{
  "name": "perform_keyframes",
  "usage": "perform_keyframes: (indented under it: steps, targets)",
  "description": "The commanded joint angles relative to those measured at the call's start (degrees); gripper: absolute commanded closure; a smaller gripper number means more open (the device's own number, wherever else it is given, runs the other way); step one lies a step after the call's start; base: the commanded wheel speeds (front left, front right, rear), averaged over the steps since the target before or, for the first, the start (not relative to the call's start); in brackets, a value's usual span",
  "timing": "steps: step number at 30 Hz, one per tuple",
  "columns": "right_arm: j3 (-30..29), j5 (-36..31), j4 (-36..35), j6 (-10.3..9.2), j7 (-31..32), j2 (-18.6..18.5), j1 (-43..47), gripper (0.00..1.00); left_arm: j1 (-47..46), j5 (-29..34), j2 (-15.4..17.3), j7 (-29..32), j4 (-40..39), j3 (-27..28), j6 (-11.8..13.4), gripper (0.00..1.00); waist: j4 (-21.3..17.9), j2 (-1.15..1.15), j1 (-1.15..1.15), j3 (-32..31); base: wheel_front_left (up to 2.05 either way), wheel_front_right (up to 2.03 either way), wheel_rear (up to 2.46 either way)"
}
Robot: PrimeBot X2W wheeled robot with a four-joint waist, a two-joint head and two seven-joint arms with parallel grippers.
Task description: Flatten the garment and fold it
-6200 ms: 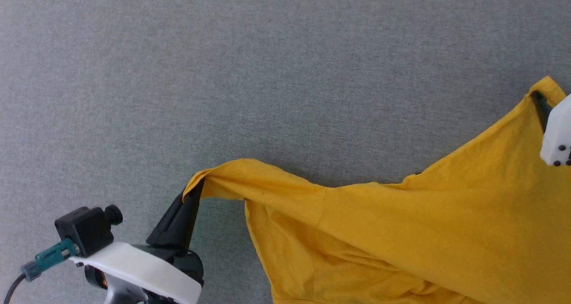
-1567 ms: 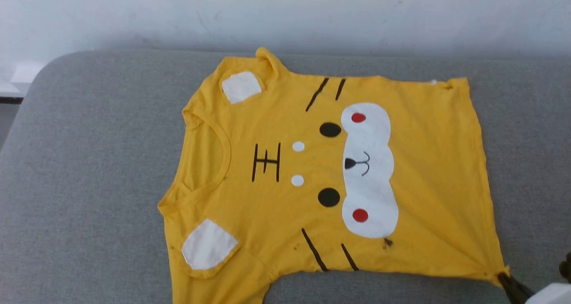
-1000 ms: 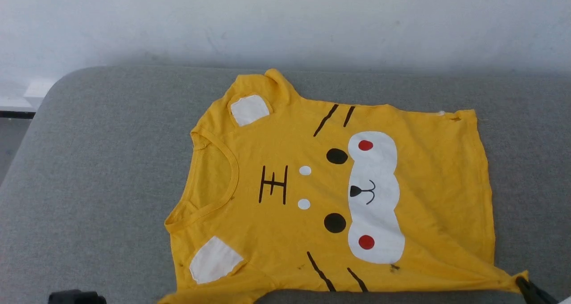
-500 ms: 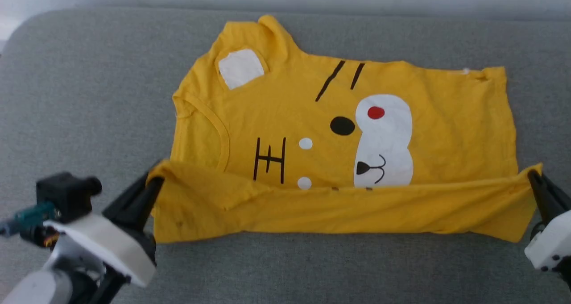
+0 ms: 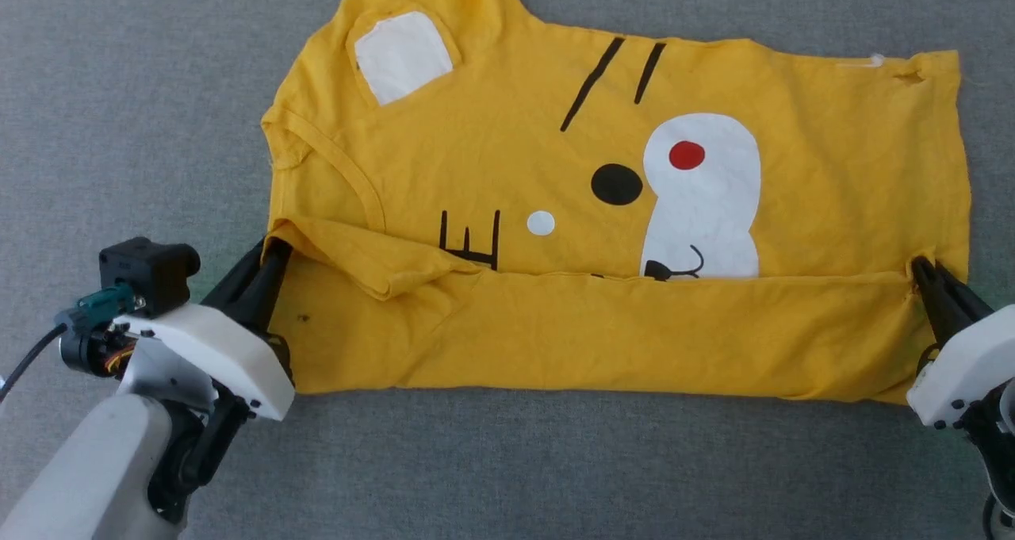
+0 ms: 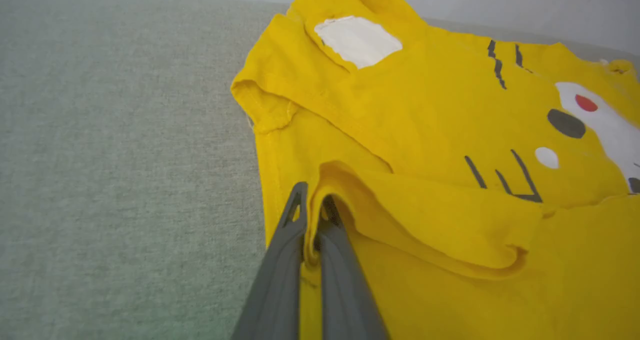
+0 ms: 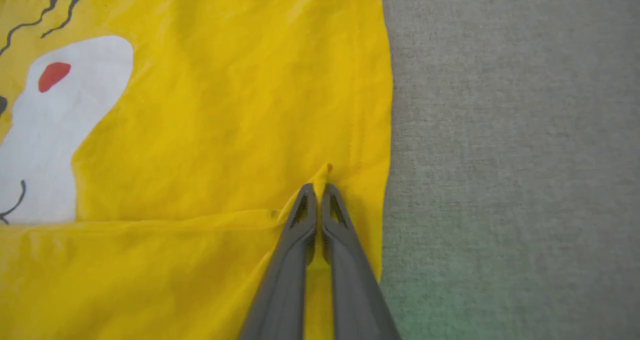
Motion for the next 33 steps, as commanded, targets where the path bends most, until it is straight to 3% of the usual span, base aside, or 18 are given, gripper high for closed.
perform_keyframes:
  steps: [1,4,5,6,7,8,9,16,25,29,33]
  targets:
    - [0.26,-0.26,0.52,-0.05,-0.35,-0.03,-0.89,1.0,-1.24,0.38,-0.59,-0.39,0.99,-0.13,0.07,1.0,0.01,0.0,-0.01,0.53,0.0,0.0,0.0]
    - [0.62,0.07,1.47,-0.05,-0.34,0.0,-1.19,1.0,-1.87,0.21,-1.52,-0.57,3.47,-0.32,0.36,1.0,0.15,0.0,-0.01,0.55,0.0,0.0,0.0]
    - [0.67,0.22,1.81,-0.05,-0.23,0.04,-1.2,0.93,-2.09,0.18,-1.81,-0.67,4.17,-0.33,0.53,0.85,0.18,0.0,-0.01,0.49,0.0,0.0,0.0]
    - [0.78,0.34,2.07,-0.05,-0.21,0.05,-1.24,0.58,-2.3,0.19,-2.11,-0.96,4.7,-0.31,0.63,0.63,0.2,0.0,-0.01,0.35,0.0,0.0,0.0]
    - [0.98,0.56,2.28,-0.05,-0.33,0.08,-1.27,0.0,-2.35,-0.13,-2.57,-1.37,5.07,-0.14,0.71,0.38,0.19,0.0,-0.01,0.09,0.0,0.0,0.0]
    - [1.17,0.69,2.43,-0.05,-0.41,0.1,-1.21,0.0,-2.27,-0.76,-3.1,-1.7,5.28,0.16,0.75,0.14,0.16,0.0,-0.01,-0.26,0.0,0.0,0.0]
    - [1.42,0.91,2.44,-0.05,-0.54,0.11,-1.13,0.0,-2.16,-1.2,-3.44,-2.18,5.3,0.48,0.77,0.0,0.11,0.0,-0.01,-0.64,0.0,0.0,0.0]
    - [0.93,2.54,0.69,-0.05,-2.22,0.76,0.84,0.0,0.93,-2.78,-4.44,-6.09,3.07,2.88,2.04,0.0,0.03,0.0,-0.01,-4.46,0.0,0.0,0.0]
    - [-1.22,-3.65,-5.97,-0.05,-10.13,3.08,9.17,0.0,12.45,1.86,-6.14,-16.77,-4.44,7.44,10.57,0.0,0.68,0.0,-0.01,-11.25,0.0,0.0,0.0]
    - [-2.3,-5.31,-7.36,-0.05,-14.08,3.95,13.15,0.0,18.84,5.79,-7.64,-18.17,-6.92,7.52,13.51,0.0,0.95,0.0,-0.01,-13.79,0.0,0.0,0.0]
    - [-4.35,-2.89,-5.92,-0.05,-19.72,4.02,15.64,0.0,24.54,8.29,-10.36,-18.54,-8.39,8.05,15.92,0.0,0.99,0.0,-0.01,-15.74,0.0,0.0,0.0]
